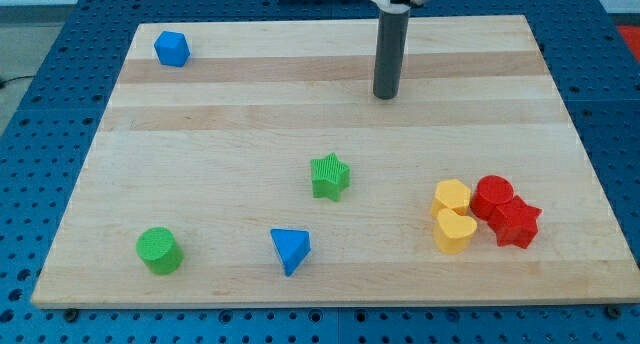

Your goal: Slide the green star in between the yellow hexagon and the blue cube

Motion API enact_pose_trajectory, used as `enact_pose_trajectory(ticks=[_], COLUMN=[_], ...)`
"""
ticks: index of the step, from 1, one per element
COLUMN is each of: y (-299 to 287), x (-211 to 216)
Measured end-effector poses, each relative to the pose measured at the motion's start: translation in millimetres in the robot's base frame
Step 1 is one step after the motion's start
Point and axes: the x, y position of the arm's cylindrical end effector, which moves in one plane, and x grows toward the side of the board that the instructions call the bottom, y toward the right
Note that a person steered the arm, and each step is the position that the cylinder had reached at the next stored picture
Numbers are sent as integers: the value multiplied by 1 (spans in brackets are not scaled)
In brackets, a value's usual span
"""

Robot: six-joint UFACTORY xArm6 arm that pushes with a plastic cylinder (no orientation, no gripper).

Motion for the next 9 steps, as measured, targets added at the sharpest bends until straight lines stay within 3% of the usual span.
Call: enact_pose_trajectory(ticks=[1, 2, 3, 4, 5, 6, 9], y=[3, 72, 25, -53, -61, -85, -23], x=[36, 97, 154, 157, 178, 166, 32])
